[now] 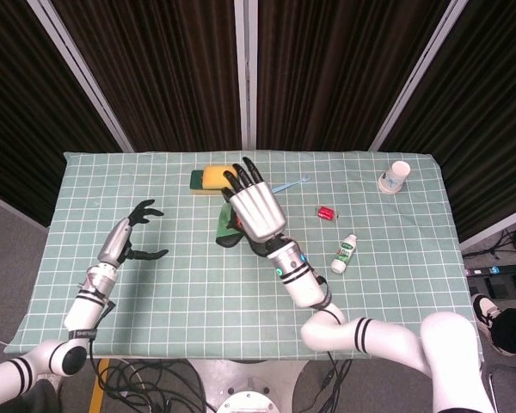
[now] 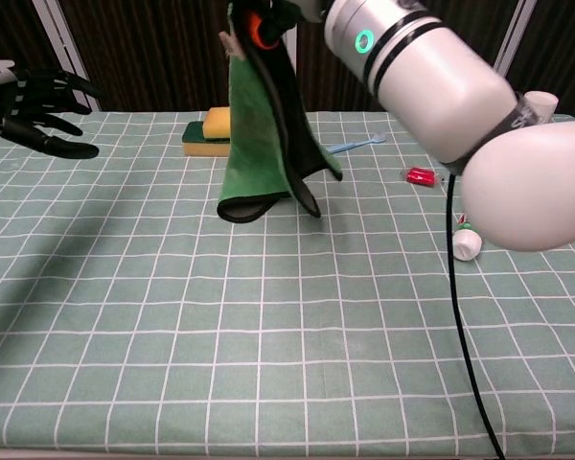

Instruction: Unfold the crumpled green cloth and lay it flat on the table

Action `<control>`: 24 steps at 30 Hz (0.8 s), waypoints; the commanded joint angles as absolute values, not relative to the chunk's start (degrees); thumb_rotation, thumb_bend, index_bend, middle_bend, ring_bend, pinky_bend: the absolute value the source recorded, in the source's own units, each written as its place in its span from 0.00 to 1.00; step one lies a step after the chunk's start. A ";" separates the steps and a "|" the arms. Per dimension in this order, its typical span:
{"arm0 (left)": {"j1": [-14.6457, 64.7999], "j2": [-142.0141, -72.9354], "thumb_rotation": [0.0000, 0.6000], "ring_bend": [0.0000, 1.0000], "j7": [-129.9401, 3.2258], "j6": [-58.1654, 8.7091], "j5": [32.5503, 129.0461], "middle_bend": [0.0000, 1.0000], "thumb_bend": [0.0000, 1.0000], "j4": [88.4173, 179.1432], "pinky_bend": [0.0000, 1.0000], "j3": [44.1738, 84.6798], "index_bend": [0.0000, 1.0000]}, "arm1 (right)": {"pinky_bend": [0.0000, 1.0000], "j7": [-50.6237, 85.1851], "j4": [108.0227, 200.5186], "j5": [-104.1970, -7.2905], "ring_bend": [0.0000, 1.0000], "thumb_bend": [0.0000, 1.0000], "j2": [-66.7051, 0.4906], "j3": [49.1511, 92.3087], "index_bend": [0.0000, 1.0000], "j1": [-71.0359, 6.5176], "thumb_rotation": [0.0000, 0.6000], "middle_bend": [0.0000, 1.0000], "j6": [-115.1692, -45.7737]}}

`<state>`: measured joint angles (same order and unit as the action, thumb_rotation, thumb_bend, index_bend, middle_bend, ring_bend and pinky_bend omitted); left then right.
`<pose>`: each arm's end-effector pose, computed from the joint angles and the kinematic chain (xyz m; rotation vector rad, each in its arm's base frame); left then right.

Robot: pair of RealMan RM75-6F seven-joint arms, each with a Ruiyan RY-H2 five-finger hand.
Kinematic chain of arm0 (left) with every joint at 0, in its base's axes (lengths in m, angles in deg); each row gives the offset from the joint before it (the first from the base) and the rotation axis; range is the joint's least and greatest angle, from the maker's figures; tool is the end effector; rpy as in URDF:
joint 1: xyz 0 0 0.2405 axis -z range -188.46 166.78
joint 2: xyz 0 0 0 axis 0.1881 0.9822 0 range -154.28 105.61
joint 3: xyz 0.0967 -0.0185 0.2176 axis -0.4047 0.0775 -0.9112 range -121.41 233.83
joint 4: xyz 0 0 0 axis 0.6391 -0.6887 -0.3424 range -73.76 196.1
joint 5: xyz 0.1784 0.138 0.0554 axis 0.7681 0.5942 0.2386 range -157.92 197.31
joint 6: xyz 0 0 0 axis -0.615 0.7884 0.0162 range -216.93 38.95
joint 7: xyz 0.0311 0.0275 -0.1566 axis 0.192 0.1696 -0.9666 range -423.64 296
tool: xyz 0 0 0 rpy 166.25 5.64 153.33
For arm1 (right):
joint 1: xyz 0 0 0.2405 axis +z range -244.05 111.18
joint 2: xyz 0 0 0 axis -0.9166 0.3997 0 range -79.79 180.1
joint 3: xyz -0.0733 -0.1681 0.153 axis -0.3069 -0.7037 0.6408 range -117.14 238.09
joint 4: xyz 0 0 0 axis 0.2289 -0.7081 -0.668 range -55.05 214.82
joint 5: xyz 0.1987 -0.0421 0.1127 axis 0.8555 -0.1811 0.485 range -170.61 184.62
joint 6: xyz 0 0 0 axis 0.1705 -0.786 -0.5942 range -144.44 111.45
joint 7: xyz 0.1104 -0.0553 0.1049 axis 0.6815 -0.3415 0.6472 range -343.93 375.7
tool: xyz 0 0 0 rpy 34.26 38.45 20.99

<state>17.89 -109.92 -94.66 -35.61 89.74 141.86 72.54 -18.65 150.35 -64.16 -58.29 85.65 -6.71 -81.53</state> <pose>-0.2125 0.3521 -0.0030 -1.2324 -1.7212 -1.3619 0.0525 -0.3854 -0.0546 1.7261 -0.4468 1.2899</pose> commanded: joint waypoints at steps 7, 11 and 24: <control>19.75 -111.62 1.00 0.19 -94.04 -41.59 83.33 0.18 0.00 140.58 0.25 72.02 0.36 | 0.13 -22.68 139.22 -57.35 0.14 0.45 -66.37 90.13 0.68 2.09 1.00 0.24 -76.59; 20.46 -112.76 1.00 0.19 -92.66 -42.47 81.63 0.18 0.00 139.93 0.25 72.07 0.36 | 0.11 -23.14 134.91 -55.19 0.12 0.45 -69.11 91.55 0.67 5.17 1.00 0.23 -75.42; 24.76 -116.92 1.00 0.19 -84.02 -43.94 73.37 0.18 0.00 139.38 0.25 74.30 0.40 | 0.09 -23.24 124.67 -49.87 0.10 0.44 -76.75 97.99 0.66 13.77 1.00 0.21 -78.58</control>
<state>24.26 -116.52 -84.61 -43.86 74.11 139.16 73.86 -23.35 125.66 -50.43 -75.90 97.19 12.82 -77.94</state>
